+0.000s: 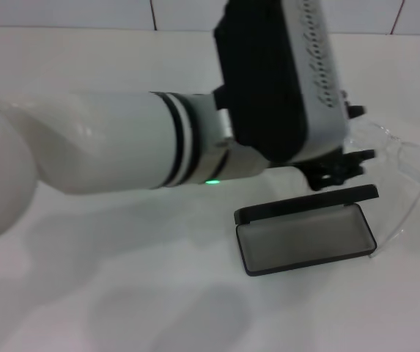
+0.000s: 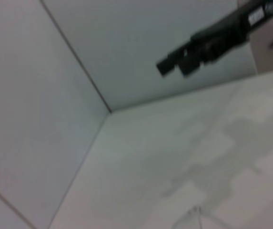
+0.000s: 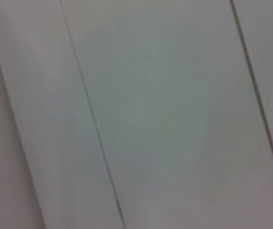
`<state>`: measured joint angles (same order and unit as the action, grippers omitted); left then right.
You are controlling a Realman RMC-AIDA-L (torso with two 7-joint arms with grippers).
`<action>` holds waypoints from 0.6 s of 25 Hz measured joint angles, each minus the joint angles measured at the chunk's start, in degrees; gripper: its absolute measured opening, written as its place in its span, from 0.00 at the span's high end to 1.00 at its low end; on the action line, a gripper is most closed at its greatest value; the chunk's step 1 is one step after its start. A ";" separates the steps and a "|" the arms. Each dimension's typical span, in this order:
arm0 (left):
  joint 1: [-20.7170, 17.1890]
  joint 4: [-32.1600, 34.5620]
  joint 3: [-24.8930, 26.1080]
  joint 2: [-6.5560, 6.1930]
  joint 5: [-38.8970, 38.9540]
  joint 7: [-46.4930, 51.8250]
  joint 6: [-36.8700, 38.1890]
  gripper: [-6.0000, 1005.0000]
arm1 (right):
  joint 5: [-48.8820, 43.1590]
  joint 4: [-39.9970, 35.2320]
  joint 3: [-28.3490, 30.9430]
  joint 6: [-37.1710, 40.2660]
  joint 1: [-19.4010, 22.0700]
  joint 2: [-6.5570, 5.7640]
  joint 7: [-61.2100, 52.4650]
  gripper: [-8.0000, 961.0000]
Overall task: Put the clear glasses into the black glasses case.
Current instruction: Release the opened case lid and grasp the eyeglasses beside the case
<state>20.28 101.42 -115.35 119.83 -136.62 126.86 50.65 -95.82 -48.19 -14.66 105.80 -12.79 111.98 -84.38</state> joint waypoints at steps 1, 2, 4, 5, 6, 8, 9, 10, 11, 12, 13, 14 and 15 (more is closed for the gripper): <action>-0.48 -0.41 1.21 -0.01 -0.22 -0.07 2.82 0.53 | -0.30 -0.49 -0.01 0.23 -0.46 -0.08 -0.70 0.23; -0.48 -0.41 1.21 -0.01 -0.22 -0.07 2.82 0.53 | -0.34 -0.54 -0.02 0.37 -0.83 -0.08 -0.95 0.23; -0.91 -0.64 1.84 -0.02 -0.28 0.00 5.35 0.53 | -0.32 -0.50 -0.03 0.30 -1.08 0.00 -0.97 0.23; -1.23 -0.68 2.14 -0.03 -0.26 0.06 7.09 0.53 | -0.33 -0.38 -0.04 0.04 -1.13 0.06 -0.96 0.23; -1.39 -0.68 2.26 -0.03 -0.22 0.08 8.18 0.53 | -0.37 -0.26 -0.04 -0.20 -1.18 0.10 -0.93 0.23; -1.59 -0.66 2.38 -0.04 -0.23 0.09 11.27 0.54 | -0.47 0.00 -0.06 -0.61 -1.22 0.10 -0.85 0.23; -1.61 -0.67 2.38 -0.04 -0.23 0.07 12.04 0.54 | -0.49 0.09 -0.06 -0.82 -1.25 0.10 -0.83 0.23; -1.43 -0.66 2.57 -0.04 -0.24 -0.11 14.90 0.54 | -0.50 0.16 -0.07 -1.02 -1.37 0.14 -0.81 0.23; -1.43 -0.66 2.57 -0.04 -0.24 -0.11 14.90 0.54 | -0.50 0.16 -0.07 -1.02 -1.37 0.14 -0.81 0.23; -0.99 -0.62 2.96 -0.05 -0.08 -0.20 17.23 0.54 | -0.50 0.16 -0.08 -1.10 -1.44 0.15 -0.81 0.23; -0.53 -0.59 3.36 -0.05 0.27 -0.24 19.25 0.54 | -0.51 0.16 -0.09 -1.17 -1.58 0.19 -0.84 0.23; 0.05 -0.53 3.78 -0.04 0.78 -0.26 21.48 0.54 | -0.51 0.17 -0.10 -1.18 -1.68 0.20 -0.90 0.23; 0.51 -0.53 4.17 -0.05 1.49 -0.27 23.39 0.54 | -0.51 0.28 -0.10 -1.19 -1.81 0.26 -0.97 0.23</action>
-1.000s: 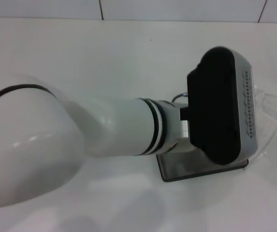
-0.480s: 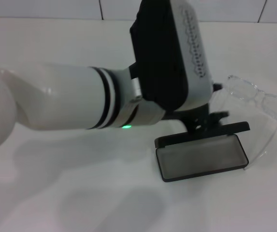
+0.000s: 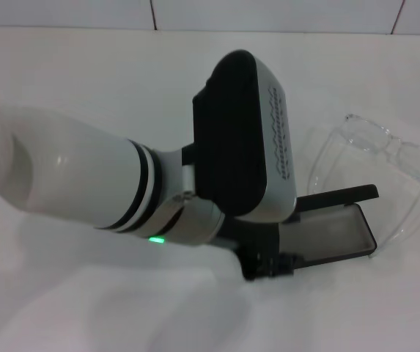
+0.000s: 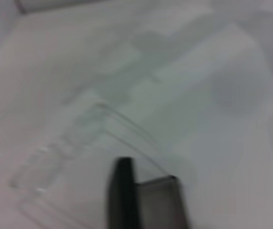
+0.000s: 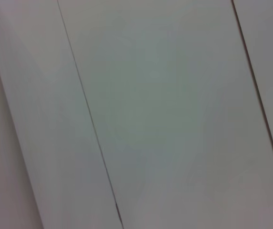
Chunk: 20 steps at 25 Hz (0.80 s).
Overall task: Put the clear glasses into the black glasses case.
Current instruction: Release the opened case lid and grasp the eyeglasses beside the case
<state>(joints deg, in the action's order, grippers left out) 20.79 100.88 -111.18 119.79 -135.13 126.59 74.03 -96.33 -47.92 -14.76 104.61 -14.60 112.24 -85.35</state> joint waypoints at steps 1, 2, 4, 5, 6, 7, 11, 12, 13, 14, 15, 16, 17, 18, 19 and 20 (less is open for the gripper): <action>0.36 -0.12 0.24 0.00 0.72 -0.02 1.76 0.54 | 0.00 0.11 -0.01 -0.01 -0.08 0.03 -0.02 0.23; 0.51 -0.26 0.34 0.00 1.11 -0.04 2.69 0.54 | 0.00 0.40 0.00 -0.02 -0.12 0.06 -0.01 0.23; 0.77 -1.14 0.35 0.00 1.97 -0.81 4.31 0.54 | -0.02 0.83 0.00 -0.08 -0.15 0.09 0.08 0.23; 0.80 -1.77 0.27 0.00 2.36 -1.42 4.75 0.54 | -0.05 1.11 -0.01 -0.20 -0.15 0.09 0.19 0.23; 0.90 -2.86 0.22 0.03 3.07 -2.33 5.21 0.54 | -0.07 1.19 0.00 -0.29 -0.16 0.10 0.22 0.23; 1.00 -3.93 0.22 0.07 3.64 -2.97 5.46 0.54 | -0.09 1.34 0.00 -0.50 -0.16 0.09 0.29 0.23; 3.23 -11.04 0.39 0.26 5.83 -4.62 3.89 0.54 | -0.10 1.87 0.00 -0.69 -0.33 0.14 0.40 0.24; 3.93 -12.73 0.43 0.27 6.01 -4.87 3.12 0.54 | -0.10 1.99 0.00 -0.70 -0.37 0.17 0.43 0.24; 4.73 -14.57 0.43 0.27 6.04 -5.09 2.29 0.54 | -0.12 2.04 -0.04 -0.72 -0.41 0.19 0.44 0.24; 5.38 -16.09 0.43 0.27 6.07 -5.31 1.29 0.54 | -0.16 2.07 -0.12 -0.73 -0.43 0.25 0.46 0.24; 5.98 -17.46 0.44 0.27 6.12 -5.53 0.45 0.54 | -0.20 2.14 -0.25 -0.74 -0.42 0.30 0.47 0.24; 6.42 -18.49 0.44 0.27 6.16 -5.71 -0.13 0.54 | -0.24 2.23 -0.38 -0.74 -0.37 0.34 0.49 0.24; 6.77 -19.19 0.44 0.27 6.18 -5.84 -0.41 0.54 | -0.30 2.40 -0.47 -0.74 -0.28 0.37 0.54 0.24; 7.17 -19.96 0.44 0.27 6.19 -5.98 -0.58 0.54 | -0.33 2.61 -0.57 -0.74 -0.13 0.39 0.68 0.24; 7.50 -20.56 0.44 0.27 6.20 -6.06 -0.61 0.54 | -0.35 2.87 -0.58 -0.74 0.02 0.40 0.89 0.24; 7.74 -21.02 0.44 0.27 6.21 -6.10 -0.62 0.54 | -0.35 3.19 -0.54 -0.74 0.08 0.41 1.11 0.24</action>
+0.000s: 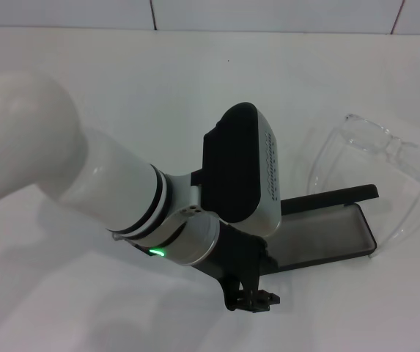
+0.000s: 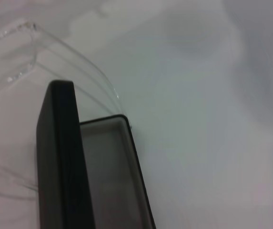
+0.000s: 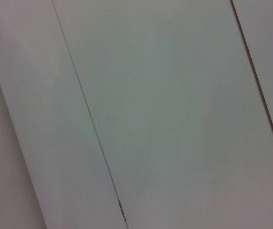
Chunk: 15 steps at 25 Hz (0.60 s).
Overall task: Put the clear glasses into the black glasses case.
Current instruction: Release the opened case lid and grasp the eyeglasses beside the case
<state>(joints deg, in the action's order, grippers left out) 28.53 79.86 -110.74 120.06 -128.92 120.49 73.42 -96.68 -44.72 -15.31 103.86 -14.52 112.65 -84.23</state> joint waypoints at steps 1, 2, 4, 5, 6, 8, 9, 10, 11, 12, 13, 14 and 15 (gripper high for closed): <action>0.13 -0.25 0.00 -0.01 0.01 0.00 -0.01 0.54 | 0.00 0.42 0.09 0.00 0.06 0.00 0.31 0.24; 0.21 -0.37 0.00 0.00 0.01 0.00 -0.02 0.54 | 0.00 0.64 0.14 0.00 0.09 0.01 0.42 0.24; 0.40 -0.47 0.00 -0.04 0.01 0.00 -0.04 0.54 | 0.00 1.43 0.31 0.00 0.15 0.01 0.86 0.24; 0.49 -0.50 0.00 -0.05 0.02 0.00 -0.04 0.54 | -0.01 1.58 0.34 0.00 0.18 0.00 1.01 0.24; 0.57 -0.53 0.00 -0.05 0.02 0.00 -0.04 0.54 | -0.01 1.62 0.36 0.00 0.17 -0.01 1.13 0.24; 0.60 -0.71 0.00 -0.07 -0.05 0.00 -0.04 0.54 | -0.01 1.66 0.39 0.00 0.13 -0.04 1.31 0.24; 0.60 -0.79 0.00 -0.10 -0.05 0.00 0.02 0.54 | -0.01 1.66 0.41 0.00 0.09 -0.04 1.35 0.24; 0.61 -0.86 0.00 -0.12 -0.04 0.00 0.17 0.54 | -0.01 1.66 0.41 0.00 0.01 -0.05 1.35 0.24; 0.61 -0.90 0.00 -0.14 -0.01 0.00 0.36 0.54 | -0.01 1.66 0.41 0.00 -0.03 -0.05 1.36 0.24; 0.63 -0.91 0.00 -0.16 0.04 0.02 0.81 0.54 | -0.01 1.66 0.40 0.00 -0.08 -0.06 1.38 0.24; 0.63 -0.91 0.00 -0.16 0.05 0.07 1.07 0.54 | -0.01 1.66 0.40 0.00 -0.16 -0.06 1.39 0.24; 0.63 -0.91 0.00 -0.16 0.05 0.07 1.07 0.54 | 0.00 1.66 0.40 0.00 -0.21 -0.06 1.41 0.24; 0.64 -0.92 0.00 -0.17 0.05 0.09 1.29 0.54 | 0.00 1.66 0.38 0.00 -0.27 -0.07 1.43 0.24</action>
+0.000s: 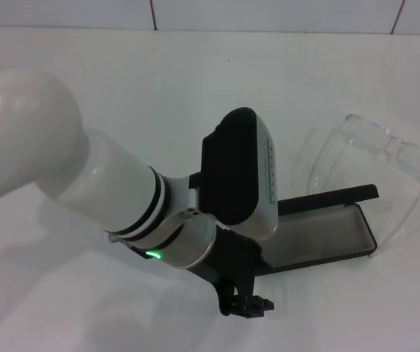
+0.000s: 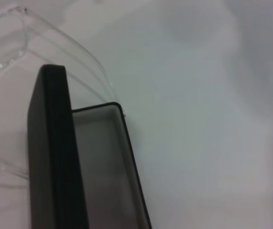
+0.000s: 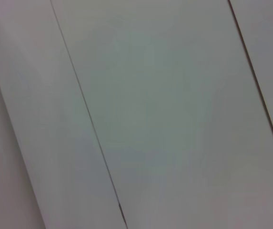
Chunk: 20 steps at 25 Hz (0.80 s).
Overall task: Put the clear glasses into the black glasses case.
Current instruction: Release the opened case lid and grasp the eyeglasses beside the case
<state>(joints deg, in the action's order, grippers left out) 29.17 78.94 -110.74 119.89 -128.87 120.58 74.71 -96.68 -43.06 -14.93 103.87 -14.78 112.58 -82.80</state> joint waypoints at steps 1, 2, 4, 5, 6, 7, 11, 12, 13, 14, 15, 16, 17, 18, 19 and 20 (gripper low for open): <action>0.01 0.00 0.00 0.00 0.00 0.02 0.15 0.54 | 0.01 0.00 -0.06 0.00 -0.04 0.00 0.01 0.24; 0.01 -0.01 0.00 -0.01 0.01 0.03 0.31 0.54 | 0.02 0.00 -0.13 0.00 -0.07 0.00 0.01 0.24; 0.01 -0.15 0.00 -0.01 0.03 0.07 0.51 0.54 | 0.03 0.00 -0.25 0.01 -0.07 0.01 0.01 0.24; 0.03 -0.33 0.00 -0.01 0.03 0.07 0.55 0.54 | 0.03 0.00 -0.27 0.01 -0.07 0.04 0.01 0.24; 0.06 -0.49 0.00 -0.01 0.03 0.06 0.58 0.54 | 0.04 0.00 -0.27 0.01 -0.07 0.04 0.01 0.24; 0.07 -0.68 0.00 -0.01 0.04 0.03 0.60 0.54 | 0.04 0.01 -0.25 0.01 -0.07 0.04 0.01 0.24; 0.34 -1.29 0.00 -0.01 0.03 0.00 0.66 0.54 | 0.07 0.06 -0.15 0.01 0.02 0.06 0.01 0.24; 0.41 -1.40 0.00 -0.01 0.04 -0.01 0.66 0.54 | 0.07 0.06 -0.15 0.01 0.04 0.07 0.01 0.24; 0.52 -1.65 0.00 0.00 0.04 -0.02 0.66 0.54 | 0.08 0.07 -0.14 0.01 0.07 0.07 0.01 0.24; 0.69 -1.97 0.00 0.02 0.04 -0.02 0.66 0.54 | 0.09 0.08 -0.11 0.01 0.08 0.08 0.01 0.24; 1.01 -2.52 0.00 0.05 0.03 -0.03 0.58 0.54 | 0.09 0.08 -0.11 0.01 0.09 0.10 0.01 0.24; 1.01 -2.52 0.00 0.05 0.03 -0.03 0.58 0.54 | 0.09 0.09 -0.15 0.01 0.10 0.12 0.01 0.24; 1.12 -2.75 -0.01 0.06 -0.02 -0.04 0.46 0.54 | 0.10 0.09 -0.22 0.01 0.10 0.14 0.01 0.24; 1.16 -2.81 -0.03 0.08 -0.08 -0.04 0.34 0.54 | 0.10 0.09 -0.28 0.01 0.11 0.17 0.01 0.24; 1.19 -2.86 -0.04 0.10 -0.14 -0.05 0.28 0.54 | 0.10 0.12 -0.27 0.01 0.11 0.18 0.03 0.24; 1.23 -2.88 -0.05 0.13 -0.21 -0.05 0.23 0.54 | 0.10 0.14 -0.24 0.01 0.11 0.18 0.04 0.24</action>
<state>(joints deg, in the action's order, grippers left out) 30.40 76.06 -110.79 120.01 -129.08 120.54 74.94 -96.58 -42.93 -15.17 103.88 -14.67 112.76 -82.77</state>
